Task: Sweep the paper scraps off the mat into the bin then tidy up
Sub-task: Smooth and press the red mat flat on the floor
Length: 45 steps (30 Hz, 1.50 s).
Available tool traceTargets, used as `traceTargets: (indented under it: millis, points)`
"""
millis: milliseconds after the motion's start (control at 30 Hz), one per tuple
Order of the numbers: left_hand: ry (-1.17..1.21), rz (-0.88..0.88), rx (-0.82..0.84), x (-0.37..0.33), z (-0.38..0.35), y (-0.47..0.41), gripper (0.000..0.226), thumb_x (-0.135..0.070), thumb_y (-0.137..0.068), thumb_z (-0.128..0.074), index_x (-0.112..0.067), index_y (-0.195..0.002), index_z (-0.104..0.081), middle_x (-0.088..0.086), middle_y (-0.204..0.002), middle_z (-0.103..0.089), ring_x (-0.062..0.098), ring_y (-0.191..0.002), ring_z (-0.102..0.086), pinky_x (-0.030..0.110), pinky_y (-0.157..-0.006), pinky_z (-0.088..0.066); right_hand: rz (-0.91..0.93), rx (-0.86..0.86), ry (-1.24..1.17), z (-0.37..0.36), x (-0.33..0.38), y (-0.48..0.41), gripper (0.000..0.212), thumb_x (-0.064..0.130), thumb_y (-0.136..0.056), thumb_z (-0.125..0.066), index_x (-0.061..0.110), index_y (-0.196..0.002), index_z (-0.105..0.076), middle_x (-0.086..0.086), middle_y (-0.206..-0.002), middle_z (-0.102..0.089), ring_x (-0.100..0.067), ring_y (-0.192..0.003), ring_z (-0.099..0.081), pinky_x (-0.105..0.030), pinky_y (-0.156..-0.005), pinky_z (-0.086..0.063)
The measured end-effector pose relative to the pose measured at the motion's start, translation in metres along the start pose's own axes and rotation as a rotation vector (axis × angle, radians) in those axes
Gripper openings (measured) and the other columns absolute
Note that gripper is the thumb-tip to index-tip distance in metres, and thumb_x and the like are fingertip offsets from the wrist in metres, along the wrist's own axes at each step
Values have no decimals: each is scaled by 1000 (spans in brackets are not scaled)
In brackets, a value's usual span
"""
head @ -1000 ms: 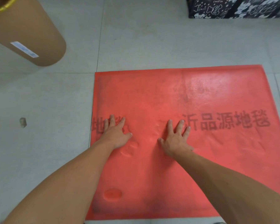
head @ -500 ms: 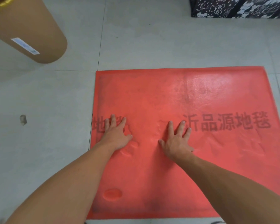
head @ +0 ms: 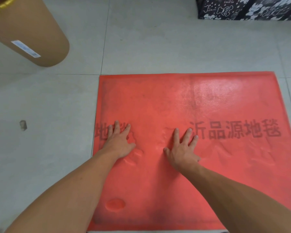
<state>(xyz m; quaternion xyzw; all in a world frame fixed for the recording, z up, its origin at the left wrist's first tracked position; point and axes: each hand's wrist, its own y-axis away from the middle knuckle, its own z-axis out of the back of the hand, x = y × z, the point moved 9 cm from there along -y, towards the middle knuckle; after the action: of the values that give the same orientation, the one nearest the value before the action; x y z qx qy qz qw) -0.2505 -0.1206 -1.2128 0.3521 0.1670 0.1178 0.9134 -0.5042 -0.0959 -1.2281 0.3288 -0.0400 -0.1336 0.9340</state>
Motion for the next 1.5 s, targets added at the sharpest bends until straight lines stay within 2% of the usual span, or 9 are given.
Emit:
traceTargets:
  millis: [533, 867, 1033, 1500]
  points:
    - [-3, -1, -22, 0, -2, 0, 86, -47, -81, -58, -42, -152, -11, 3, -161, 17, 32, -147, 14, 39, -118, 0, 9, -21, 20, -8, -3, 2, 93, 68, -87, -43, 36, -147, 22, -9, -153, 29, -42, -142, 18, -72, -82, -41]
    - [77, 12, -65, 3, -4, -3, 83, -45, -81, -59, -44, -151, -14, 1, -161, 18, 28, -146, 17, 38, -118, 0, 18, -9, 11, -4, 0, 2, 93, 66, -88, -44, 35, -148, 19, -7, -155, 28, -41, -143, 17, -71, -82, -41]
    - [70, 3, -96, 2, 3, -6, 82, -43, -83, -61, -40, -152, -17, 5, -162, 14, 31, -147, 13, 34, -117, 1, 23, 6, -17, -1, 5, -1, 90, 63, -89, -43, 36, -147, 19, -5, -154, 30, -41, -143, 19, -71, -83, -40]
    - [64, 14, -61, -1, -1, -2, 82, -43, -83, -60, -37, -153, -17, 8, -162, 13, 34, -147, 13, 36, -119, 1, 36, -17, 6, 2, 1, 6, 90, 66, -88, -43, 37, -149, 17, -6, -156, 26, -40, -143, 17, -68, -83, -44]
